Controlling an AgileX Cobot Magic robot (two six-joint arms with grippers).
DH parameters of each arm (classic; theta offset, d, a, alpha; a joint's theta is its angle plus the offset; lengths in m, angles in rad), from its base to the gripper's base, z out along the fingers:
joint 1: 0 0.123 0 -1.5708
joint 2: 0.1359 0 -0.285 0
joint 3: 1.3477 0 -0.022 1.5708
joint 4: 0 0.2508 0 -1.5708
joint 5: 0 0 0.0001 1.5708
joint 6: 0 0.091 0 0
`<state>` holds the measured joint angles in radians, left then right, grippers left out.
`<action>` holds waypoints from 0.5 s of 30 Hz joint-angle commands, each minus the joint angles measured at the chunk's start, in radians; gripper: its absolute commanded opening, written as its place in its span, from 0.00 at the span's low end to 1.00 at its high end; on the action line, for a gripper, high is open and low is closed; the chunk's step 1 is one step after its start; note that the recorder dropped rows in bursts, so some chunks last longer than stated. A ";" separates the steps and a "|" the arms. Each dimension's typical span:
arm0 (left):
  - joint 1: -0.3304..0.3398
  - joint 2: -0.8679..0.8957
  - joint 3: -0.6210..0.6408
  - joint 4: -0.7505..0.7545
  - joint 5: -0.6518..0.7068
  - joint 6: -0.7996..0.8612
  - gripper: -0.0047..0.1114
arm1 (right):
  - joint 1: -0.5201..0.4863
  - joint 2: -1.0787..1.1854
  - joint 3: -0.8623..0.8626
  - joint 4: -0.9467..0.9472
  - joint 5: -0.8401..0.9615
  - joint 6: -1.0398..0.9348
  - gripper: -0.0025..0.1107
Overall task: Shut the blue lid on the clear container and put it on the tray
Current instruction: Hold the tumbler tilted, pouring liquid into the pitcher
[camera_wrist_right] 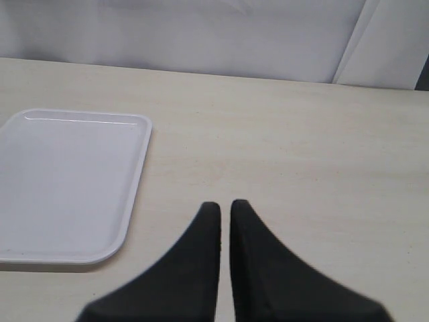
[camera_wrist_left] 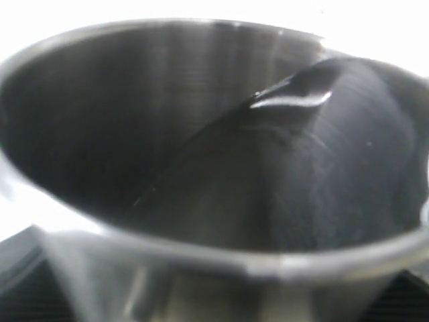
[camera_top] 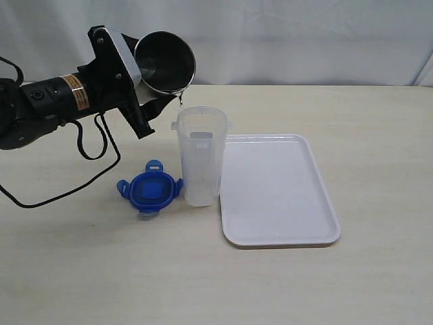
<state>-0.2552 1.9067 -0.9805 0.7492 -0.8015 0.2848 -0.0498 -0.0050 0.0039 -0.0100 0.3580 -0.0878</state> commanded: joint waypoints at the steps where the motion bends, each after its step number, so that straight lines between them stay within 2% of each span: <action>1: -0.002 -0.021 -0.020 -0.036 -0.064 0.006 0.04 | -0.005 0.005 -0.004 0.002 -0.002 -0.002 0.07; 15: -0.002 -0.021 -0.020 -0.036 -0.060 0.028 0.04 | -0.005 0.005 -0.004 0.002 -0.002 -0.002 0.07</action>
<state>-0.2552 1.9067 -0.9805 0.7492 -0.8015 0.2963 -0.0498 -0.0050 0.0039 -0.0100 0.3580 -0.0878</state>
